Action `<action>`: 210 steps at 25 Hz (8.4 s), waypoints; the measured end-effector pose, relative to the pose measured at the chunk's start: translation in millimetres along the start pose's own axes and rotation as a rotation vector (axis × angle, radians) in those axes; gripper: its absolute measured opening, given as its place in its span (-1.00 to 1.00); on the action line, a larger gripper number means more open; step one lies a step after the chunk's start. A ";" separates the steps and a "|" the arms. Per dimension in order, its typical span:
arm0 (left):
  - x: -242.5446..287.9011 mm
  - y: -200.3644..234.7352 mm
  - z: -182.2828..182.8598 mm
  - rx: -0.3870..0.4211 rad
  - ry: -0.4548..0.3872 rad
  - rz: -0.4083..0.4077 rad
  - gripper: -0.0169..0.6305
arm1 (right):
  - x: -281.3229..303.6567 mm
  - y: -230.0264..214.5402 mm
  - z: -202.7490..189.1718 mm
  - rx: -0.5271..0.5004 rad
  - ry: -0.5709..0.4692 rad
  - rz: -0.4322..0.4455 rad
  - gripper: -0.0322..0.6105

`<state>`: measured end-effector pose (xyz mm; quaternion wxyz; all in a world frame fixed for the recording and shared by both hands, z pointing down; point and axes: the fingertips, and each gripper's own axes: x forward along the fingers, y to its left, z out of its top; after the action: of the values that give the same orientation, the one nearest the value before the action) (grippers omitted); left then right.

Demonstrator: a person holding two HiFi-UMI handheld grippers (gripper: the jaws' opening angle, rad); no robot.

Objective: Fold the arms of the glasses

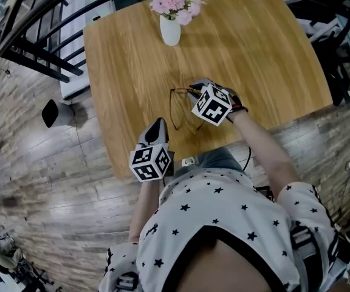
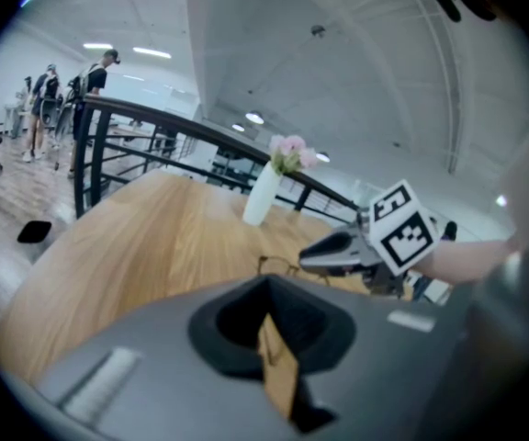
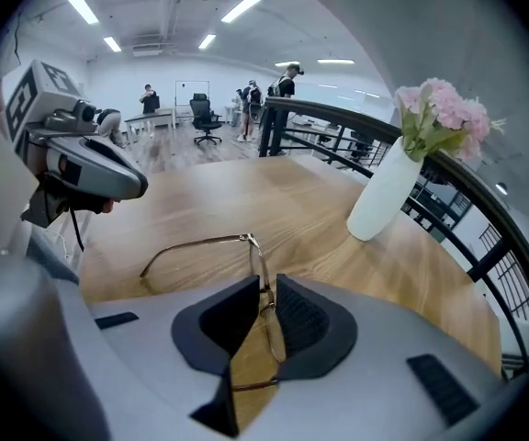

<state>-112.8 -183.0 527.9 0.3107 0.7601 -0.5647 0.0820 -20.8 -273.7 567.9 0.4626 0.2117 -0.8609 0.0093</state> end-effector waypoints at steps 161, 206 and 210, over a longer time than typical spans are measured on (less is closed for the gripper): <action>-31.6 -122.9 -11.1 0.499 0.079 -0.364 -0.85 | -131.9 87.8 77.7 0.116 -0.302 -0.113 -0.83; -62.5 -87.7 7.0 0.337 -0.048 -0.322 -0.75 | -154.2 35.9 57.8 0.210 -0.316 -0.235 -0.83; -65.0 -82.8 1.6 0.322 -0.041 -0.316 -0.72 | -158.9 28.7 57.7 0.221 -0.326 -0.255 -0.83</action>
<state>-60.5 -117.4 464.3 0.1830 0.8805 -0.4243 0.1059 -0.6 -203.3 412.9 0.2887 0.3668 -0.8843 0.0109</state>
